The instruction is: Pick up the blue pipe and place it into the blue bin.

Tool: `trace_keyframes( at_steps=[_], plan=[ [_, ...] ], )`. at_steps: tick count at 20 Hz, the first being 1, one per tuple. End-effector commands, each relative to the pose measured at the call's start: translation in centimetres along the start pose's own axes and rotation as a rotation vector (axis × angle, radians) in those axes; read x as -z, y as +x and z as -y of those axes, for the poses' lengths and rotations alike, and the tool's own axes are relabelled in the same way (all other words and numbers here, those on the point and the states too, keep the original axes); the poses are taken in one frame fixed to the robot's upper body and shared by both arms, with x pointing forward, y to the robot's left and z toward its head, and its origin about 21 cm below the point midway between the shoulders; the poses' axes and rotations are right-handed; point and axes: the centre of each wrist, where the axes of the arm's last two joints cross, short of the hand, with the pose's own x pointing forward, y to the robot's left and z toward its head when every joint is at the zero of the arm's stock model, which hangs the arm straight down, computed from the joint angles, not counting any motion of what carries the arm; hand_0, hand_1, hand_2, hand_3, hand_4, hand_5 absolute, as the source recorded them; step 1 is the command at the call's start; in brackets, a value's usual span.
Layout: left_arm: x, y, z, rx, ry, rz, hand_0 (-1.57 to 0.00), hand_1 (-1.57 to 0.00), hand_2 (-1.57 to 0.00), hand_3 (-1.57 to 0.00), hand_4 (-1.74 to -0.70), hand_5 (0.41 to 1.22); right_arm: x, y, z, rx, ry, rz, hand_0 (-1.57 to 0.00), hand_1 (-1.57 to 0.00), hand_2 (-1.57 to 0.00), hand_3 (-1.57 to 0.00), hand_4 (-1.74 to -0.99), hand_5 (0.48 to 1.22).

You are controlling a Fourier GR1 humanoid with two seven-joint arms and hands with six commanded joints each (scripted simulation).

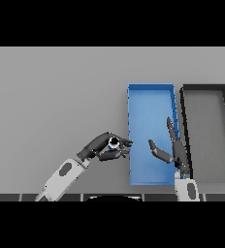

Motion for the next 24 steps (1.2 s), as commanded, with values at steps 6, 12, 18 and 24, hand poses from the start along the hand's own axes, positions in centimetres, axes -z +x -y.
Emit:
trace_keyframes(
  at_steps=[6,12,18,24],
  plan=[
    [-0.1,0.2,-0.5,0.017,0.007,-0.017,-1.57,-1.57,-1.57,-1.50,-1.74,1.220,0.0,0.2,0.3,0.031,0.002,0.040,0.00,0.00,0.00,0.00,-1.186,0.615],
    [0.0,0.1,0.0,0.013,-0.003,-0.020,-1.57,-1.57,-1.57,-1.49,-1.74,1.221,1.2,5.7,2.9,0.213,0.333,0.221,0.00,0.00,0.00,0.00,-1.282,0.537],
    [0.1,0.0,-0.3,0.036,-0.014,-0.019,-1.57,-1.57,-1.57,-1.49,-1.74,1.221,3.0,11.9,1.8,0.134,0.628,0.244,0.00,0.00,0.00,0.00,-1.309,0.503],
    [-0.2,0.1,-0.3,0.024,-0.028,-0.019,-1.57,-1.57,-1.57,-1.49,-1.74,1.221,5.6,14.3,-1.9,0.023,0.806,0.291,0.00,0.00,0.00,0.00,-1.253,0.529]
  ],
)
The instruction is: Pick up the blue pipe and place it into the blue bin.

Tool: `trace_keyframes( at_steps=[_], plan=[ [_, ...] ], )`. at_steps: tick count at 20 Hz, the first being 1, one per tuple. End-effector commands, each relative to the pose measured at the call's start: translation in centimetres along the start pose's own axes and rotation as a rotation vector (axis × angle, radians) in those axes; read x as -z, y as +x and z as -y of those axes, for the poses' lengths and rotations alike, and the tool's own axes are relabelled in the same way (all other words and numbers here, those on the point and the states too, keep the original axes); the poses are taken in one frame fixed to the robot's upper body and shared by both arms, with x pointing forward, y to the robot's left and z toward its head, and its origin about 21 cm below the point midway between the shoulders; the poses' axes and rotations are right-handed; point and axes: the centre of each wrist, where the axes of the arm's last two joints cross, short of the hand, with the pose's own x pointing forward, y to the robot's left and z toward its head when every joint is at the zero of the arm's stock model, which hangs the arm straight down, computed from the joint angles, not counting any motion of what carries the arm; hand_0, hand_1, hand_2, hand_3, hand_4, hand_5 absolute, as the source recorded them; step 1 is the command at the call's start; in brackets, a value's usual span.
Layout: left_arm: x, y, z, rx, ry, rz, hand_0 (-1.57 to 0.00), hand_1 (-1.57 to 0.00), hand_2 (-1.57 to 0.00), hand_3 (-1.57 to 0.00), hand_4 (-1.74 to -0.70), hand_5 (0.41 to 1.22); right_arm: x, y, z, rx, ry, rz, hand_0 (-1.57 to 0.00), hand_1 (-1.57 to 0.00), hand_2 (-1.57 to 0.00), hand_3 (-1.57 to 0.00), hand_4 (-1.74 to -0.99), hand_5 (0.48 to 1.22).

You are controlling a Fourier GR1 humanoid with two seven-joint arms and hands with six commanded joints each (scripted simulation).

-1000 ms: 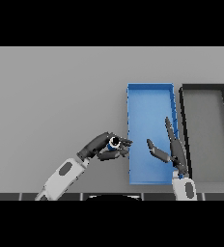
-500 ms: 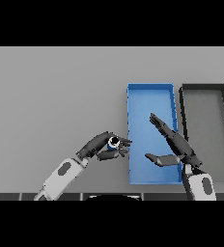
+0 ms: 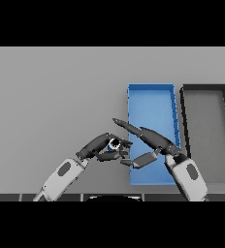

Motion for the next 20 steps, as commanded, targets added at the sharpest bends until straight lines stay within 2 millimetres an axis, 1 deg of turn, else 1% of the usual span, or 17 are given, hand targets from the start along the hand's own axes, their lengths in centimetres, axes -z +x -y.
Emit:
trace_keyframes(
  at_steps=[1,4,5,7,8,9,10,11,12,13,14,15,16,17,18,19,20],
  plan=[
    [0.0,0.1,-0.2,-0.002,-0.007,0.021,-1.57,-1.57,-1.57,-1.50,-1.74,1.221,0.4,-0.1,-0.2,-0.002,0.023,-0.008,0.00,0.00,0.00,0.00,-1.241,0.530],
    [0.3,-0.2,0.3,-0.013,-0.028,0.016,-1.57,-1.57,-1.57,-1.53,-1.74,1.221,2.8,0.3,-0.7,-0.011,0.079,0.001,0.00,0.00,0.00,0.00,-1.227,0.532],
    [0.5,0.0,0.1,-0.009,-0.024,0.011,-1.57,-1.57,-1.57,-1.54,-1.74,1.221,3.3,0.4,-0.8,-0.015,0.093,0.004,0.00,0.00,0.00,0.00,-1.225,0.529],
    [0.1,-0.1,-0.2,0.017,-0.020,0.020,-1.57,-1.57,-1.57,-1.54,-1.74,1.221,4.7,0.4,-1.0,-0.006,0.107,-0.007,0.00,0.00,0.00,0.00,-1.219,0.511],
    [0.1,0.0,0.0,0.024,-0.025,0.014,-1.57,-1.57,-1.57,-1.54,-1.74,1.221,5.3,0.7,-0.8,0.000,0.119,0.010,0.00,0.00,0.00,0.00,-1.218,0.508],
    [0.1,0.1,-0.2,0.010,-0.026,0.017,-1.57,-1.57,-1.57,-1.54,-1.74,1.221,5.9,0.8,-0.8,-0.002,0.134,0.013,0.00,-0.01,-0.03,0.00,-1.222,0.506],
    [0.1,0.1,-0.3,-0.010,-0.030,0.009,-1.57,-1.57,-1.57,-1.48,-1.74,1.221,6.2,0.7,-0.8,-0.004,0.153,0.018,-0.05,-0.08,-0.10,-0.05,-1.245,0.506],
    [-0.1,0.1,-0.1,0.033,-0.037,0.000,-1.39,-1.33,-1.32,-1.29,-1.74,1.221,6.6,1.0,-0.8,-0.010,0.170,0.019,-0.18,-0.22,-0.24,-0.16,-1.294,0.509],
    [-0.2,0.2,-0.4,0.097,-0.058,-0.066,-1.18,-1.08,-1.06,-1.03,-1.68,1.221,7.5,1.2,-1.1,-0.020,0.197,0.007,-0.35,-0.38,-0.38,-0.30,-1.335,0.507],
    [-0.5,0.0,-0.8,0.130,-0.081,-0.142,-0.99,-0.88,-0.85,-0.82,-1.55,1.221,7.9,1.3,-1.3,-0.025,0.210,-0.001,-0.53,-0.53,-0.53,-0.44,-1.362,0.508],
    [-0.6,0.2,-0.8,0.132,-0.079,-0.169,-0.82,-0.71,-0.68,-0.66,-1.48,1.221,8.2,1.1,-1.1,-0.023,0.220,0.014,-0.72,-0.70,-0.74,-0.63,-1.430,0.522],
    [-0.5,0.2,-0.7,0.121,-0.062,-0.137,-0.78,-0.71,-0.69,-0.58,-1.53,1.221,8.4,1.1,-1.0,-0.009,0.236,0.026,-0.89,-0.87,-0.91,-0.77,-1.486,0.550],
    [-0.5,0.0,-0.8,0.126,-0.043,-0.116,-0.94,-0.88,-0.86,-0.78,-1.57,1.221,8.6,1.1,-1.2,0.019,0.262,0.035,-1.02,-1.01,-1.04,-0.87,-1.530,0.606],
    [-0.3,0.0,-0.9,0.103,-0.035,-0.107,-1.06,-1.02,-0.97,-0.94,-1.61,1.221,8.7,0.9,-1.4,0.052,0.279,0.060,-1.13,-1.12,-1.14,-0.96,-1.562,0.666],
    [-0.2,-0.1,-0.8,0.086,-0.036,-0.096,-1.16,-1.13,-1.05,-1.07,-1.63,1.221,8.6,0.7,-1.8,0.086,0.282,0.060,-1.22,-1.21,-1.23,-1.08,-1.526,0.728],
    [0.0,-0.1,-0.4,0.041,-0.020,-0.047,-1.25,-1.22,-1.12,-1.17,-1.66,1.221,8.5,0.6,-1.5,0.101,0.287,0.045,-1.29,-1.29,-1.30,-1.18,-1.495,0.826],
    [-0.1,0.0,-0.5,0.019,-0.010,-0.009,-1.31,-1.29,-1.19,-1.25,-1.67,1.221,8.9,0.3,-1.7,0.106,0.280,0.035,-1.35,-1.34,-1.35,-1.26,-1.469,0.905]
  ],
)
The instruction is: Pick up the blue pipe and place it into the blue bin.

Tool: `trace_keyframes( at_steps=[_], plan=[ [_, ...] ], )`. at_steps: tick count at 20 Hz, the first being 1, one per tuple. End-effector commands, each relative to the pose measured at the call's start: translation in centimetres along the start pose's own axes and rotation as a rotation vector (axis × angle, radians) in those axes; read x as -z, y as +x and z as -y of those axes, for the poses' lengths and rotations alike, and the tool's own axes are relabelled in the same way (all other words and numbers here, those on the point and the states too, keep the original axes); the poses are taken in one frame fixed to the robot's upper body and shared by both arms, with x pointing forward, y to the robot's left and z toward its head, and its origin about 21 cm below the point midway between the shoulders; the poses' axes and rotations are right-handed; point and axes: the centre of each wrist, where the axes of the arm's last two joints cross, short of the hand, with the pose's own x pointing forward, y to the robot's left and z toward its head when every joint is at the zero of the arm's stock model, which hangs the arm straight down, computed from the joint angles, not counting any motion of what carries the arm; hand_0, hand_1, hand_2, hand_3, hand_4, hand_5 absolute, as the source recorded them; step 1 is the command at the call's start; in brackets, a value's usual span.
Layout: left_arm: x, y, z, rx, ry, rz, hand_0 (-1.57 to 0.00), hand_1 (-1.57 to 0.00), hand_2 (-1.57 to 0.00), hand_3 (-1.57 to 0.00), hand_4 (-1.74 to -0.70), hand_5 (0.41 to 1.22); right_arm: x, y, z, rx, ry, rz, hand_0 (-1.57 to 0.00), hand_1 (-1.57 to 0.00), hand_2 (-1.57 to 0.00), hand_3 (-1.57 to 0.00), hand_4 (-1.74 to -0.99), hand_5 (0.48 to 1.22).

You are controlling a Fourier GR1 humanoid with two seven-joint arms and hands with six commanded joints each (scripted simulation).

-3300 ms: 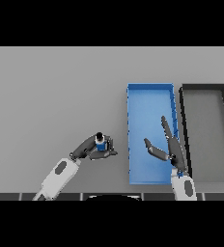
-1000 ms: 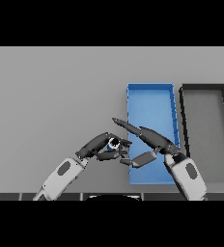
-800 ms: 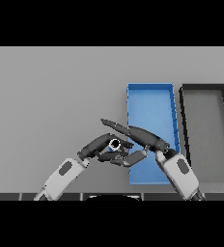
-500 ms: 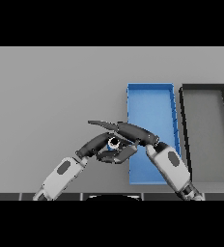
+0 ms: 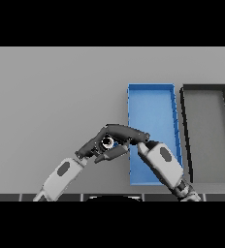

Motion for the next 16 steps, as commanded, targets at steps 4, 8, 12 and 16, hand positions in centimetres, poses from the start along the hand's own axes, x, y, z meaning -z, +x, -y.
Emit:
trace_keyframes(
  at_steps=[4,8,12,16],
  plan=[
    [0.2,0.1,-0.2,-0.019,0.010,0.000,-1.46,-1.45,-1.37,-1.44,-1.71,1.221,-0.3,0.0,-0.4,-0.109,0.000,0.030,-1.48,-1.48,-1.48,-1.44,-1.457,1.092],
    [-0.4,0.4,-0.4,-0.013,0.019,0.031,-1.43,-1.35,-1.22,-1.33,-1.65,1.221,-0.2,0.6,-0.4,-0.080,-0.027,0.056,-1.53,-1.53,-1.53,-1.52,-1.480,1.168],
    [-0.4,0.1,-1.1,0.142,-0.095,0.008,-0.59,-0.55,-0.50,-0.55,-1.22,1.221,-0.3,0.5,-0.7,-0.076,-0.024,0.027,-1.56,-1.56,-1.56,-1.55,-1.490,1.199],
    [-0.5,0.0,-0.9,0.188,-0.091,-0.014,-0.24,-0.23,-0.20,-0.22,-1.00,0.930,-0.2,0.5,-0.8,-0.072,-0.012,0.062,-1.56,-1.56,-1.56,-1.56,-1.494,1.212]
  ],
)
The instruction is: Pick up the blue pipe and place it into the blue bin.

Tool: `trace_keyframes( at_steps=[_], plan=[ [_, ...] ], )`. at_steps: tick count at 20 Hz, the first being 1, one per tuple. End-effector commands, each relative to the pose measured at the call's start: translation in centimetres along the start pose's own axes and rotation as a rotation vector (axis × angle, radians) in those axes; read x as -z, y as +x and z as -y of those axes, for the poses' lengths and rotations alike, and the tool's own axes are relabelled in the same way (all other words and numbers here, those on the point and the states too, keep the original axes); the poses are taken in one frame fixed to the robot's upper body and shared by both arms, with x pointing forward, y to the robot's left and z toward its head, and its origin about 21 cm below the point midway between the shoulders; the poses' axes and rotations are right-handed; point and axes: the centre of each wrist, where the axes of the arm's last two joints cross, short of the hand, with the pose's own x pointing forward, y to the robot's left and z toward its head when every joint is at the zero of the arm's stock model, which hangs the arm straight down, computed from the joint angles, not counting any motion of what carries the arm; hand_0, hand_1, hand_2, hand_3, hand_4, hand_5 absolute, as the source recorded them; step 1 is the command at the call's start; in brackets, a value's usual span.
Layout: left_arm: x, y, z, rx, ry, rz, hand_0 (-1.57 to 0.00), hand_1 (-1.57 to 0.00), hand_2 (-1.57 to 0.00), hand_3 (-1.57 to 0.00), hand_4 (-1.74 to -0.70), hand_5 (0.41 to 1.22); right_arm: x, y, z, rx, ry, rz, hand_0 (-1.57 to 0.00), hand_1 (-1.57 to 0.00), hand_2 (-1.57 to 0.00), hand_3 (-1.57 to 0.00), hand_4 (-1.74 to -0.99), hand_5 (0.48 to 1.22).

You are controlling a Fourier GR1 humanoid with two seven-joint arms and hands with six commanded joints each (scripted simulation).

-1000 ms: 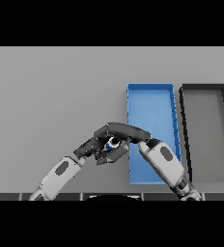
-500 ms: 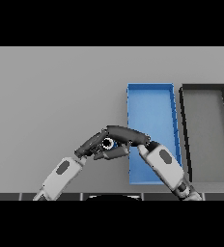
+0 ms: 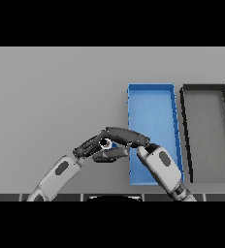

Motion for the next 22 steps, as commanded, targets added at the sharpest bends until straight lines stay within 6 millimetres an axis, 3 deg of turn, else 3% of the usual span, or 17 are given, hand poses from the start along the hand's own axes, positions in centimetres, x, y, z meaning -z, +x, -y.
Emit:
trace_keyframes(
  at_steps=[1,3,6,13,14,16,19,22],
  plan=[
    [0.1,-0.3,0.0,0.009,0.002,-0.045,-0.19,-0.18,-0.16,-0.18,-0.97,0.849,-0.1,0.1,0.0,0.002,-0.001,0.031,-1.57,-1.57,-1.57,-1.56,-1.495,1.214],
    [0.1,-0.2,-0.3,0.021,0.013,-0.068,-0.12,-0.12,-0.10,-0.11,-0.91,0.735,-0.1,-0.1,0.3,-0.009,-0.006,0.038,-1.57,-1.57,-1.57,-1.57,-1.496,1.216],
    [0.1,-0.3,-0.2,0.004,0.014,-0.085,-0.06,-0.06,-0.05,-0.06,-0.89,0.638,0.4,0.2,0.5,-0.006,-0.014,0.010,-1.57,-1.57,-1.57,-1.57,-1.493,1.219],
    [0.2,-0.8,0.1,-0.037,0.032,-0.157,-0.01,-0.01,-0.01,-0.01,-0.90,0.555,0.2,0.6,0.7,0.061,-0.037,0.025,-1.57,-1.57,-1.57,-1.57,-1.490,1.221],
    [0.0,-0.8,0.4,-0.046,0.029,-0.143,-0.01,-0.01,-0.01,-0.01,-0.90,0.548,-0.1,1.1,0.9,0.101,-0.042,0.047,-1.57,-1.57,-1.57,-1.57,-1.491,1.221],
    [0.0,-0.6,0.4,-0.050,0.031,-0.150,-0.01,-0.01,0.00,-0.01,-0.91,0.534,-0.1,2.3,1.6,0.138,-0.035,0.033,-1.57,-1.57,-1.57,-1.57,-1.581,1.221],
    [0.2,-0.3,0.2,-0.056,0.026,-0.167,0.00,0.00,0.00,0.00,-0.92,0.507,-0.4,5.1,3.2,0.212,-0.058,0.063,-1.57,-1.57,-1.57,-1.57,-1.659,1.221],
    [-0.1,-0.4,-0.1,-0.054,0.018,-0.178,0.00,0.00,0.00,0.00,-0.92,0.503,-0.6,8.8,5.7,0.269,-0.102,0.133,-1.57,-1.57,-1.57,-1.57,-1.699,1.154]
  ],
)
